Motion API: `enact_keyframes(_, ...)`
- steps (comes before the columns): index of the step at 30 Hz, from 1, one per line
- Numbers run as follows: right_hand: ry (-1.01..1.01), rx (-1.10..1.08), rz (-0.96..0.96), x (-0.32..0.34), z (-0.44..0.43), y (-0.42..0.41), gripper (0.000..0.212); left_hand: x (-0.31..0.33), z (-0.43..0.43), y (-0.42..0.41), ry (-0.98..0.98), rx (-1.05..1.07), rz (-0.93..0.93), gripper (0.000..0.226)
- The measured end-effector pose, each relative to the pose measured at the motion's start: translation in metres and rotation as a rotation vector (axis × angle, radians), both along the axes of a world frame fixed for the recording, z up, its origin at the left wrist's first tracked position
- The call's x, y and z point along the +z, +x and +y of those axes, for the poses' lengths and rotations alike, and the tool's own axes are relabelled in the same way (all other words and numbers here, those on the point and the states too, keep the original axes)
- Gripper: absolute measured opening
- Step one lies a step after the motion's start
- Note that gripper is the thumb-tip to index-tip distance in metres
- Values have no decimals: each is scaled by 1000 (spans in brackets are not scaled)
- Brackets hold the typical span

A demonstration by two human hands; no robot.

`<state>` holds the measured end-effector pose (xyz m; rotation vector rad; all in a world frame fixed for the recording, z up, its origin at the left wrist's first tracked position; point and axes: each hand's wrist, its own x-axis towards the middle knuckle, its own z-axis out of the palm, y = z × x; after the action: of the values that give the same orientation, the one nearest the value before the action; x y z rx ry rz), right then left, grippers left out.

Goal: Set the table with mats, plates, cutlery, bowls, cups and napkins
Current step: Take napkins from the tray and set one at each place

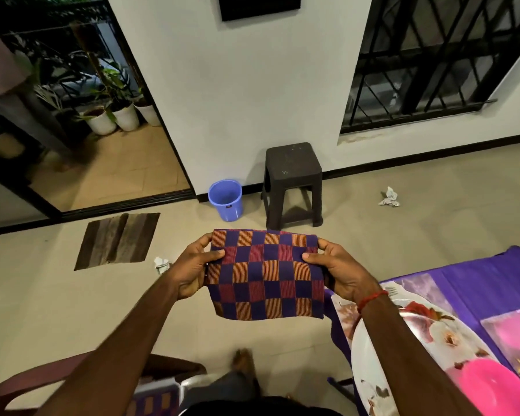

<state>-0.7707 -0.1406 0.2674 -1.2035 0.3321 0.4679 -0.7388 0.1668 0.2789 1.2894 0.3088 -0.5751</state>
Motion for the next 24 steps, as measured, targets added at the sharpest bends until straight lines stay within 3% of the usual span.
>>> enact_keyframes(6, -87, -80, -92, 15, -15, 48, 37, 10, -13, 64, -45, -86, -79, 48)
enact_keyframes(12, -273, -180, -355, 32, -15, 111, 21, 28, -24, 141, -31, 44, -212, 28)
enact_keyframes(15, -379, -192, -404, 38, -10, 142, 54, 35, -18, 180, -39, -38, -206, 33)
enact_keyframes(18, -437, -232, -444, 40, -7, 171, 62, 38, -10, 221, -12, -78, -231, 52)
enact_keyframes(20, -426, -304, -453, 38, -1, 187, 58, 39, -5, 243, -25, -117, -250, 47)
enact_keyframes(22, -367, -374, -451, 37, 6, 201, 40, 39, -2, 262, -41, -151, -255, 32)
enact_keyframes(24, -286, -425, -449, 39, 12, 209, 24, 36, -2, 277, -68, -176, -234, 30)
